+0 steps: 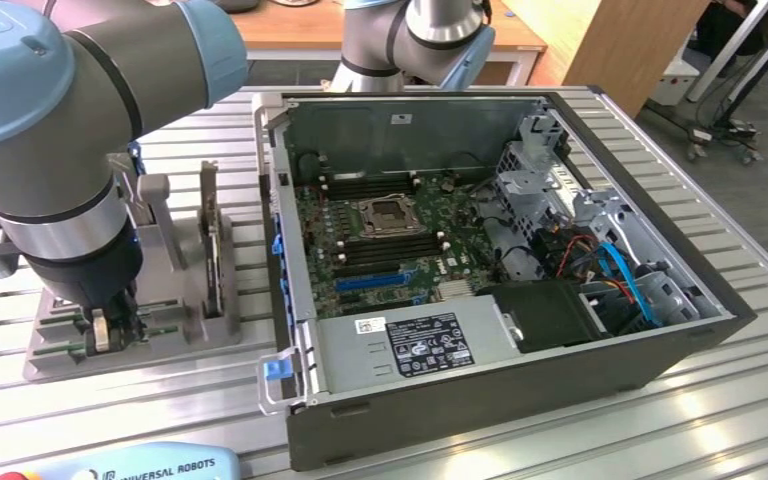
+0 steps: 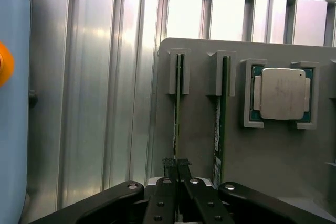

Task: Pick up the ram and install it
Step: 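Pick up the ram and move it above insertion slot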

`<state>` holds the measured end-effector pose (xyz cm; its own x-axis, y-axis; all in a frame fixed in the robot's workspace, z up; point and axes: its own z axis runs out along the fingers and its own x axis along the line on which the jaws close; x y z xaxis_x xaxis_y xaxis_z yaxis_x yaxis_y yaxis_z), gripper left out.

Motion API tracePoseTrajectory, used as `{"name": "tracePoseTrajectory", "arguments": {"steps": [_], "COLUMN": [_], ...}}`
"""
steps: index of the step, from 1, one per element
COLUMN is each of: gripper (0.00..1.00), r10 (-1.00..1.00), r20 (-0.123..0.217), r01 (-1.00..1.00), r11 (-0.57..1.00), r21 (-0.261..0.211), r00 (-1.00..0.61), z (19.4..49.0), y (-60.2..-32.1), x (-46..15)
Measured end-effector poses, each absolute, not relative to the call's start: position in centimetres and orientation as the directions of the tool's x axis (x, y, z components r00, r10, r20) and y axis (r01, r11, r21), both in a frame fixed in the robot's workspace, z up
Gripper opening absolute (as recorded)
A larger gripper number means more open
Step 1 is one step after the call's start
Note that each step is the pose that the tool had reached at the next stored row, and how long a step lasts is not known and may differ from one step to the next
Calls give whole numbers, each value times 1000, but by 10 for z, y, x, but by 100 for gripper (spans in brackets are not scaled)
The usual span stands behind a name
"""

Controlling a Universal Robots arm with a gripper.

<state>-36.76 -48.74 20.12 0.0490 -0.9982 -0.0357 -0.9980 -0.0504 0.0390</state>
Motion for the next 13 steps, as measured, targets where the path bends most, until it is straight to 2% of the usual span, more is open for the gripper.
{"name": "tracePoseTrajectory", "arguments": {"steps": [13], "gripper": [12], "r10": [-998], "r20": [-36], "r01": [-998], "r11": [-44], "r21": [39], "r00": [43], "z": [201], "y": [-487], "x": [-368]}}
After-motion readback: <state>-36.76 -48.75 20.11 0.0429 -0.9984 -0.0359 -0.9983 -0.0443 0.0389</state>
